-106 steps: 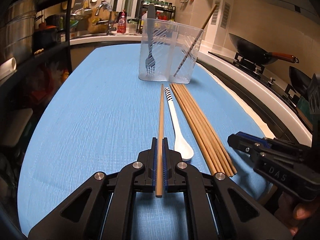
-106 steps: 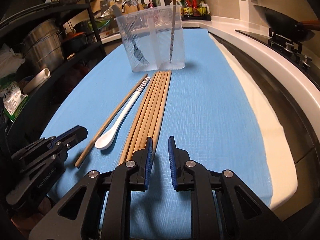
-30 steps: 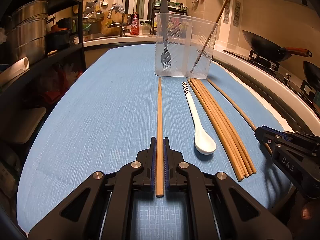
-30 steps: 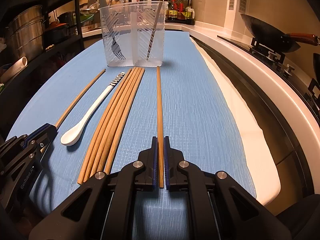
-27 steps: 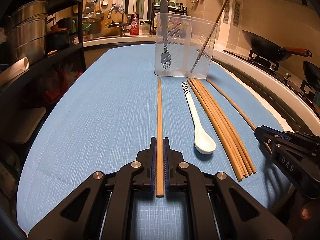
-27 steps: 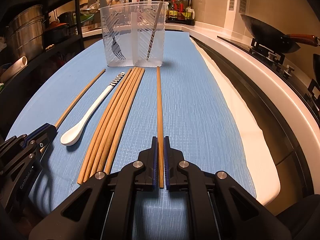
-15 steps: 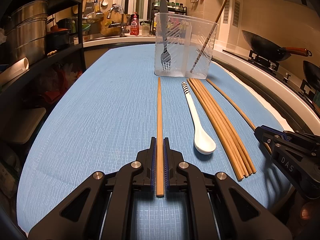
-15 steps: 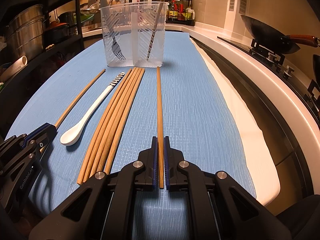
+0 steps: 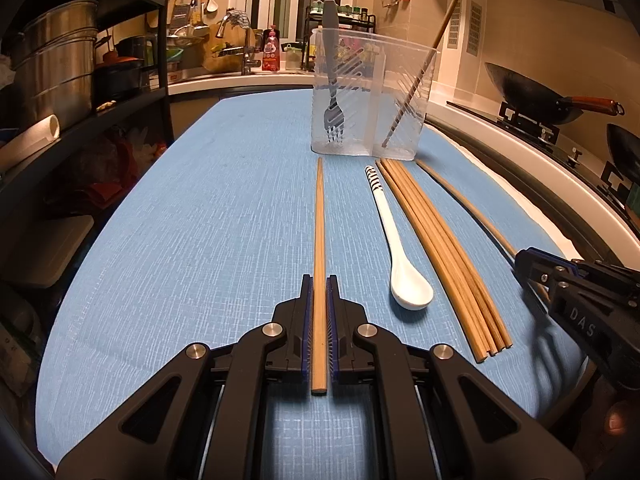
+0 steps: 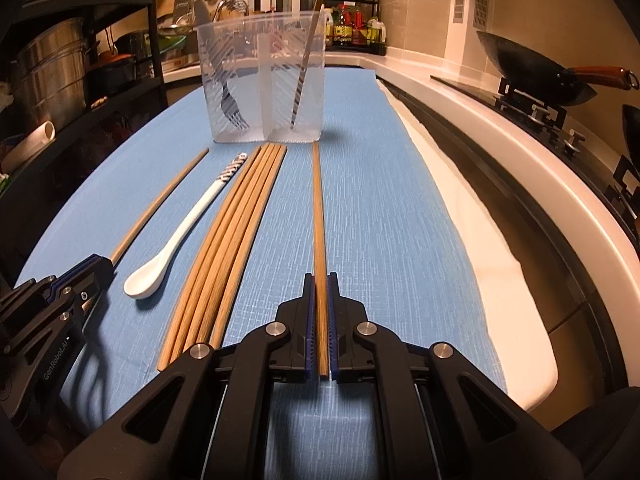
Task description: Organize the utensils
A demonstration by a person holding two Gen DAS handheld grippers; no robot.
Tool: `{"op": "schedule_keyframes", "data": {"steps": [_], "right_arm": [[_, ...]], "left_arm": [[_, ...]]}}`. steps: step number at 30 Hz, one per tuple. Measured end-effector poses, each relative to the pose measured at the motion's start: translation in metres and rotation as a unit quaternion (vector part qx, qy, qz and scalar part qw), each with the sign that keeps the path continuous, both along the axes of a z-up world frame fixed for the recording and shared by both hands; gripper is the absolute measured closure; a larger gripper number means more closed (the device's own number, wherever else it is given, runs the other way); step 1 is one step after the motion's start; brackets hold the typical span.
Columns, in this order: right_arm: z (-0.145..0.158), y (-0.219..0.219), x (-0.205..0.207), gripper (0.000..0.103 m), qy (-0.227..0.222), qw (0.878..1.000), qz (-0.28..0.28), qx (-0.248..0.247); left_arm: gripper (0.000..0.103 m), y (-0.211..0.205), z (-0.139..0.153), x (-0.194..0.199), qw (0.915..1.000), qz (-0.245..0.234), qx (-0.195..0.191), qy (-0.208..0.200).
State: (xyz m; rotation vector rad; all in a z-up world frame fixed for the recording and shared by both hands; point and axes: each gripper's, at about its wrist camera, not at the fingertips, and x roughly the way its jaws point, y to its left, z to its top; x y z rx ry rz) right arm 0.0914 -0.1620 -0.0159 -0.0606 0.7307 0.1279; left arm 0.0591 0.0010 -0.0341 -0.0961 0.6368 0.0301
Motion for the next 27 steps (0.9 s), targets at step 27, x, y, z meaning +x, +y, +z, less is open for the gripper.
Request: {"op": "schedule_keyframes", "data": {"steps": [27], "right_arm": [[0.160,-0.018,-0.026,0.097,-0.139,0.988,0.071,0.019]], "left_arm": [[0.096,0.027,0.147,-0.015,0.9925,-0.030,-0.007,-0.118]]}}
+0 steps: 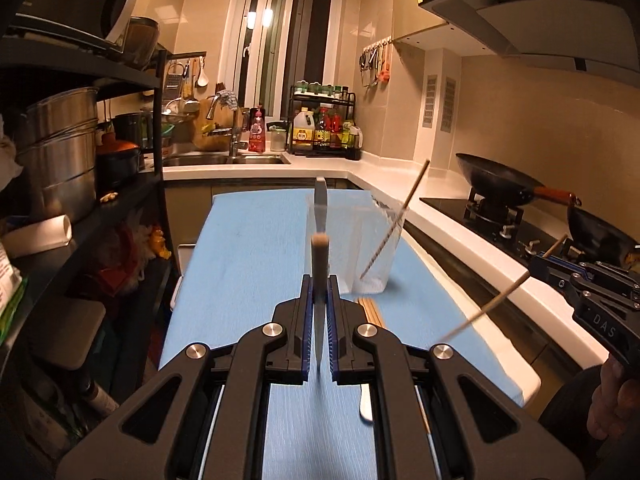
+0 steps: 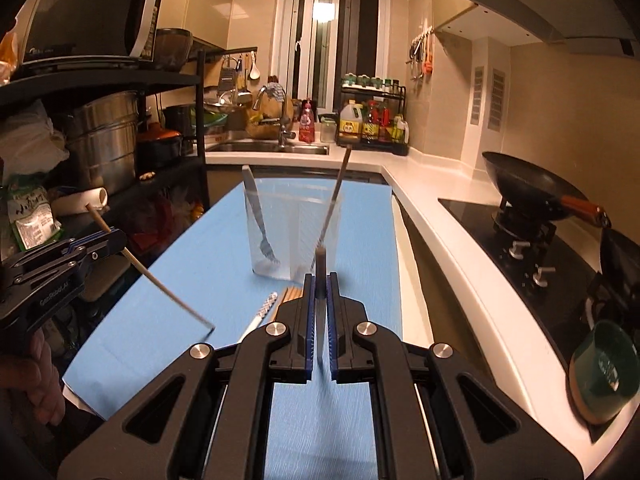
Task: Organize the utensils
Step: 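Lift both chopsticks and lower them into the clear container with both grippers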
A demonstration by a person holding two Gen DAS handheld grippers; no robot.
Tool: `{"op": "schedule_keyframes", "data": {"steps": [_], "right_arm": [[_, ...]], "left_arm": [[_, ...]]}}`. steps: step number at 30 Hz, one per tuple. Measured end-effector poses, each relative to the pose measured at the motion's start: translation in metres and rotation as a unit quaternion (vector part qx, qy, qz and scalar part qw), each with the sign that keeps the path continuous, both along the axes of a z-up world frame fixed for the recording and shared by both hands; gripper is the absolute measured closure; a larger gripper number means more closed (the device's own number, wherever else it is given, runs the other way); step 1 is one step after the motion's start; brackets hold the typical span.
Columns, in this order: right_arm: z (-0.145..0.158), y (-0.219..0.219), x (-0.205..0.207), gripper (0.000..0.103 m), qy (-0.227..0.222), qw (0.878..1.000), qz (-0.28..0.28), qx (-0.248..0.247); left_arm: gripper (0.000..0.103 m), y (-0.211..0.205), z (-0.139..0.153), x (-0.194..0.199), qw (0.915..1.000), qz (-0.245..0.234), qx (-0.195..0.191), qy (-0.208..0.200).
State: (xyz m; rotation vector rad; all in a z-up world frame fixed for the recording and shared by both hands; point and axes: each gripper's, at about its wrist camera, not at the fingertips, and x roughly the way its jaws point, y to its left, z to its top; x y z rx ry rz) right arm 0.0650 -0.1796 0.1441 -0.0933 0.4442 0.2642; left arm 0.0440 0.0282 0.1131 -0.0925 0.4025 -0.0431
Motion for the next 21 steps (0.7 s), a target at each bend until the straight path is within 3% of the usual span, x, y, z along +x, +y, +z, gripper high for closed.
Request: {"op": "schedule_keyframes", "data": {"steps": [13,21], "right_arm": [[0.066,0.017,0.043,0.097,-0.031,0.998,0.036,0.038],[0.127,0.030,0.088,0.097,-0.087,0.995,0.034,0.047]], "left_arm": [[0.096,0.014,0.055,0.054,0.9993,-0.021,-0.025,0.019],[0.096,0.001,0.128,0.100,0.9982,-0.054,-0.017,-0.022]]}}
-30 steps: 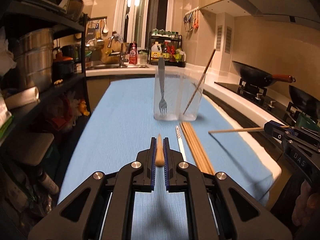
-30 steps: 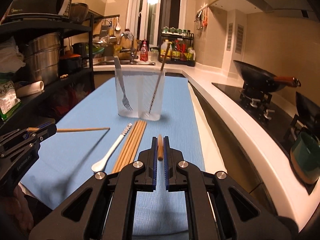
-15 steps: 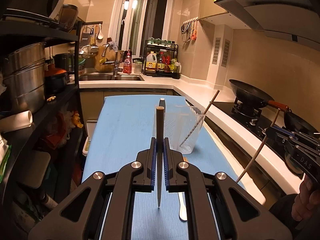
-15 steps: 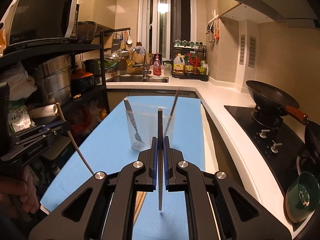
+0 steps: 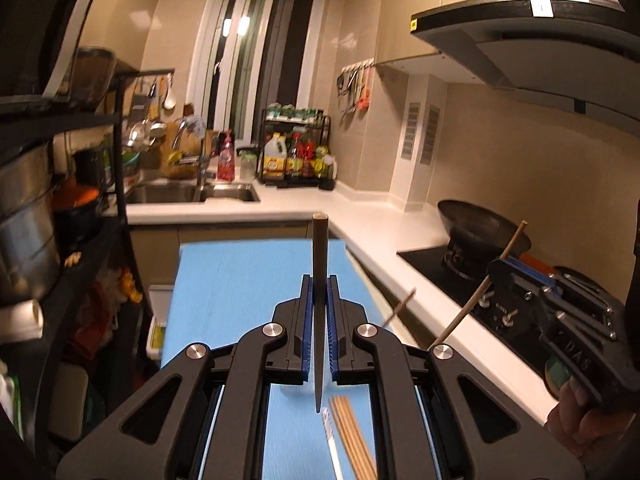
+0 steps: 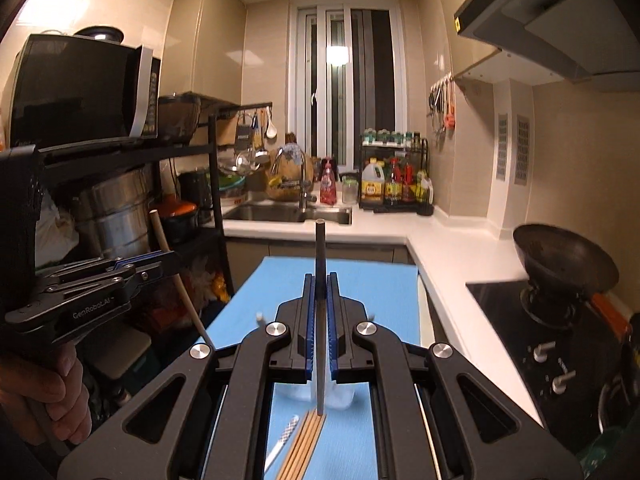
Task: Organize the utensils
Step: 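Lift both chopsticks and lower them into the clear container with both grippers, then open both grippers, releasing the chopsticks into the container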
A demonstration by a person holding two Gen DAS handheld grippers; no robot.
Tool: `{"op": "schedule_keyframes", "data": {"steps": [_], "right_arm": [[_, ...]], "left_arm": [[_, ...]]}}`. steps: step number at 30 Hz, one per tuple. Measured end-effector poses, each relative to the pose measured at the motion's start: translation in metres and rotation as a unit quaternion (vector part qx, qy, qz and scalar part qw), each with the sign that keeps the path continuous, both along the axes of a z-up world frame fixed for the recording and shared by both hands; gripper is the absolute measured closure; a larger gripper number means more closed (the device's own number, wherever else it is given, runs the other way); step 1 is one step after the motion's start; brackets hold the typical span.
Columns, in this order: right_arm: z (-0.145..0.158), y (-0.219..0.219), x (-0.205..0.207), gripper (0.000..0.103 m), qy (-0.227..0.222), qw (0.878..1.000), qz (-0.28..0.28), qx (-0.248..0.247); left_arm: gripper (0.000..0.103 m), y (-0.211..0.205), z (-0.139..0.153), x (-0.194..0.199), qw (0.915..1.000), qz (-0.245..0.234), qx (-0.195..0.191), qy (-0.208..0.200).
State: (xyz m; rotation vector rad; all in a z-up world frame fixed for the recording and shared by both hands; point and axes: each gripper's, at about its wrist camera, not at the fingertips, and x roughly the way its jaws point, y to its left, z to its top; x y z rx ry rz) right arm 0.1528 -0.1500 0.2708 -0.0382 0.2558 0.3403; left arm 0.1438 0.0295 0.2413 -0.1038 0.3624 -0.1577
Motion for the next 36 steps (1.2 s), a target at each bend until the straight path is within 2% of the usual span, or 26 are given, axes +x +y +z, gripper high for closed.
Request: {"op": "schedule_keyframes", "data": {"steps": [4,9,13,16,22,24,25,27,28,31,34,36], "right_arm": [[0.018,0.007,0.023,0.097,-0.026,1.000,-0.007,0.005],[0.010,0.014,0.060,0.097,-0.025,1.000,-0.013,0.006],[-0.017,0.018,0.091,0.097,0.004,1.000,-0.022,-0.002],[-0.038,0.018,0.107,0.097,0.036,0.999,-0.017,-0.003],[-0.070,0.020,0.119,0.096,0.087,0.996,-0.007,-0.016],[-0.075,0.019,0.119,0.090,0.101,0.995,-0.009,-0.015],[-0.077,0.019,0.118,0.081,0.104,0.994,-0.010,-0.018],[-0.076,0.016,0.111,0.069,0.097,0.995,-0.016,-0.023],[-0.074,0.013,0.107,0.068,0.093,0.995,-0.018,-0.023],[-0.066,0.003,0.093,0.062,0.085,0.996,-0.024,-0.011],[-0.060,-0.007,0.073,0.054,0.069,0.997,-0.032,-0.008],[-0.056,-0.014,0.058,0.053,0.060,0.997,-0.038,0.001]], "left_arm": [[0.096,-0.008,0.023,0.030,0.9995,-0.005,0.018,-0.027],[0.096,-0.003,0.020,0.073,0.9999,-0.003,-0.005,-0.015],[0.096,-0.007,-0.003,0.107,0.9997,-0.009,-0.001,0.024],[0.096,-0.008,-0.025,0.129,0.9973,-0.016,0.000,0.071],[0.096,-0.011,-0.060,0.154,0.9901,-0.033,0.004,0.137],[0.096,-0.013,-0.068,0.158,0.9871,-0.042,0.003,0.155],[0.096,-0.014,-0.071,0.160,0.9860,-0.041,0.003,0.161],[0.071,-0.010,-0.070,0.155,0.9877,-0.037,-0.001,0.152],[0.048,-0.008,-0.066,0.149,0.9898,-0.037,-0.006,0.137],[0.046,-0.003,-0.055,0.133,0.9930,-0.040,-0.014,0.110],[0.046,-0.004,-0.043,0.108,0.9965,-0.028,0.004,0.078],[0.046,-0.003,-0.039,0.089,0.9979,-0.023,0.012,0.060]]}}
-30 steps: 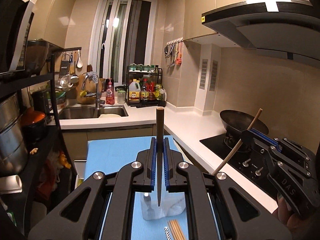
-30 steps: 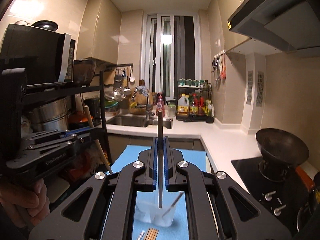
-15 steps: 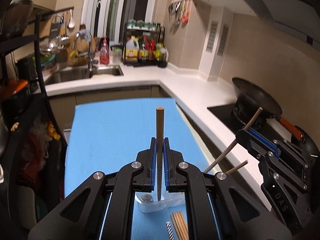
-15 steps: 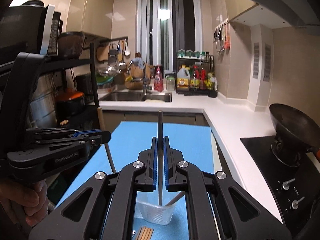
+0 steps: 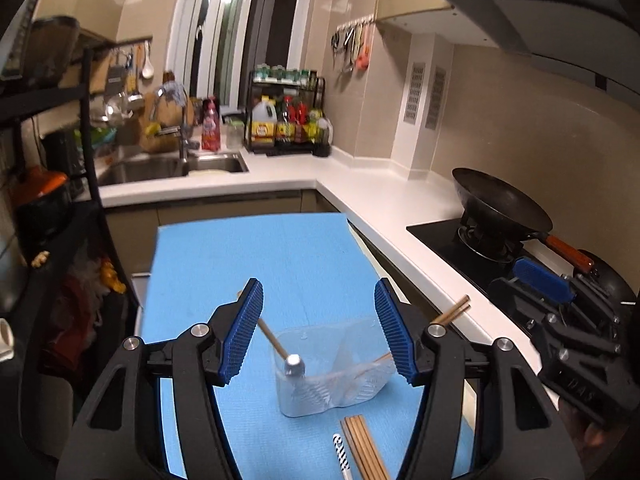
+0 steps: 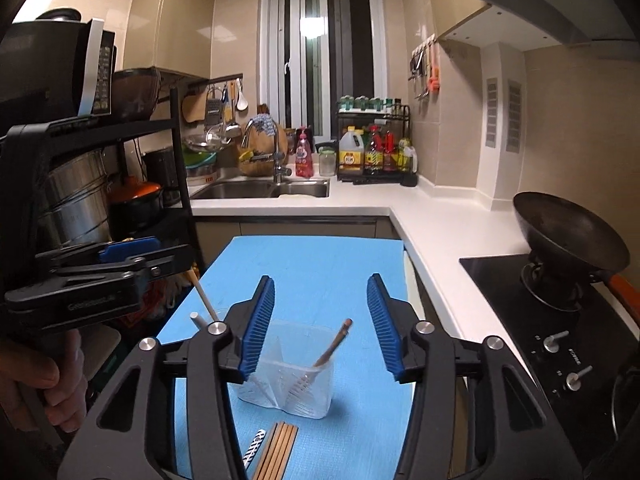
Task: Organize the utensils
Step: 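Open both grippers, releasing the chopsticks into the container, then move the left gripper toward the white spoon while the right gripper approaches the chopstick bundle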
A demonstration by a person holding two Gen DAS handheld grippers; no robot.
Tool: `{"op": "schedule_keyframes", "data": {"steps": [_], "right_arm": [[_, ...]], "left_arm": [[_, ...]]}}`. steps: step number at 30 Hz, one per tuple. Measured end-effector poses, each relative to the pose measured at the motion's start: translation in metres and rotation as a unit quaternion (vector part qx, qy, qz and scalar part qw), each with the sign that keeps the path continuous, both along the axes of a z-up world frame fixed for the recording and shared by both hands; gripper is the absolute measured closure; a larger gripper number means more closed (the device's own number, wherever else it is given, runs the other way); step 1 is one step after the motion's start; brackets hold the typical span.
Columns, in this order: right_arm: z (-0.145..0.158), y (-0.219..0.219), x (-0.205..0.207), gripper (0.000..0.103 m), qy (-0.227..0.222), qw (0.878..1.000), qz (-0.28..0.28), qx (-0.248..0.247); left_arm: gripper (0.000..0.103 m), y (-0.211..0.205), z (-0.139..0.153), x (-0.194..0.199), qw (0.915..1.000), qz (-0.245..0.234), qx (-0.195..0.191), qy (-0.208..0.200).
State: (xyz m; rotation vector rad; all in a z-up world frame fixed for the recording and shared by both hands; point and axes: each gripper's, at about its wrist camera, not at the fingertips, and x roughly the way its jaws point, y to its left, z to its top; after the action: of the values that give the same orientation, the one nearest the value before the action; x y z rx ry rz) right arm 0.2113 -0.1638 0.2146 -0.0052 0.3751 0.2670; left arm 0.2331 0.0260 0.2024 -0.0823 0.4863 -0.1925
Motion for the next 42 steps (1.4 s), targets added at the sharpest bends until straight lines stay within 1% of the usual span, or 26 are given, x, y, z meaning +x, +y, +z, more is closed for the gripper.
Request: {"op": "schedule_keyframes", "data": {"steps": [2,4,7,9,10,12,14,16,19,21,23,24,25,27,28,30,31,33,35,37,39,42], "right_arm": [[0.001,-0.006,-0.016,0.053,-0.009,1.000,-0.006,0.006],[-0.001,-0.009,-0.032,0.053,-0.016,1.000,-0.009,0.007],[-0.011,-0.009,-0.056,0.053,-0.027,1.000,-0.015,0.004],[-0.018,-0.008,-0.070,0.053,-0.034,0.999,-0.020,0.001],[-0.024,-0.008,-0.078,0.053,-0.039,0.999,-0.018,0.002],[-0.037,-0.007,-0.091,0.053,-0.048,0.999,-0.022,-0.003],[-0.046,-0.006,-0.101,0.054,-0.049,0.999,-0.021,-0.002],[-0.059,-0.006,-0.111,0.054,-0.050,0.998,-0.033,-0.009],[-0.079,-0.008,-0.120,0.055,-0.032,0.999,-0.035,0.005],[-0.095,-0.008,-0.126,0.055,-0.020,0.999,-0.040,0.001],[-0.116,-0.006,-0.128,0.055,0.016,0.999,-0.030,-0.007],[-0.126,-0.005,-0.130,0.057,0.033,0.999,-0.026,-0.012],[-0.134,-0.005,-0.132,0.062,0.043,0.999,-0.025,-0.017],[-0.148,-0.007,-0.137,0.065,0.060,0.998,-0.027,-0.008],[-0.155,-0.009,-0.138,0.072,0.074,0.997,-0.025,0.001],[-0.166,-0.013,-0.136,0.078,0.095,0.995,-0.025,0.016],[-0.172,-0.014,-0.135,0.083,0.106,0.994,-0.022,0.021],[-0.182,-0.013,-0.134,0.090,0.113,0.993,-0.019,0.013],[-0.192,-0.011,-0.133,0.091,0.124,0.992,-0.018,0.015],[-0.201,-0.006,-0.132,0.090,0.135,0.991,-0.009,0.017],[-0.211,0.003,-0.131,0.090,0.142,0.990,-0.002,0.007],[-0.222,0.011,-0.130,0.090,0.153,0.988,0.010,0.012]], "left_arm": [[0.046,-0.001,-0.002,-0.023,0.9998,0.003,0.005,-0.016],[0.047,-0.002,-0.010,-0.042,0.9997,0.004,0.008,-0.021],[0.054,-0.007,-0.027,-0.069,0.9996,0.006,0.018,-0.023],[0.057,-0.010,-0.042,-0.086,0.9995,0.003,0.024,-0.020],[0.063,-0.011,-0.050,-0.093,0.9995,0.001,0.025,-0.017],[0.066,-0.013,-0.066,-0.106,0.9996,0.001,0.025,-0.008],[0.072,-0.014,-0.081,-0.118,0.9996,0.008,0.027,-0.003],[0.072,-0.014,-0.095,-0.129,0.9996,0.017,0.024,0.000],[0.074,-0.016,-0.112,-0.142,0.9995,0.027,0.016,0.003],[0.074,-0.017,-0.124,-0.151,0.9993,0.033,0.017,0.000],[0.074,-0.019,-0.133,-0.159,0.9992,0.037,0.016,0.000],[0.074,-0.019,-0.137,-0.161,0.9991,0.039,0.015,0.001],[0.074,-0.019,-0.144,-0.164,0.9990,0.041,0.015,0.006],[0.074,-0.017,-0.157,-0.166,0.9985,0.048,0.016,0.023],[0.074,-0.014,-0.163,-0.166,0.9980,0.052,0.013,0.032],[0.076,-0.009,-0.172,-0.167,0.9971,0.059,0.000,0.047],[0.076,-0.006,-0.174,-0.169,0.9967,0.064,0.001,0.050],[0.076,-0.005,-0.179,-0.173,0.9963,0.070,0.009,0.049],[0.076,-0.007,-0.182,-0.178,0.9959,0.075,0.015,0.048],[0.076,-0.006,-0.185,-0.180,0.9958,0.076,0.010,0.050],[0.076,-0.007,-0.189,-0.181,0.9958,0.072,0.005,0.057],[0.076,-0.013,-0.197,-0.182,0.9957,0.068,0.013,0.062]]}}
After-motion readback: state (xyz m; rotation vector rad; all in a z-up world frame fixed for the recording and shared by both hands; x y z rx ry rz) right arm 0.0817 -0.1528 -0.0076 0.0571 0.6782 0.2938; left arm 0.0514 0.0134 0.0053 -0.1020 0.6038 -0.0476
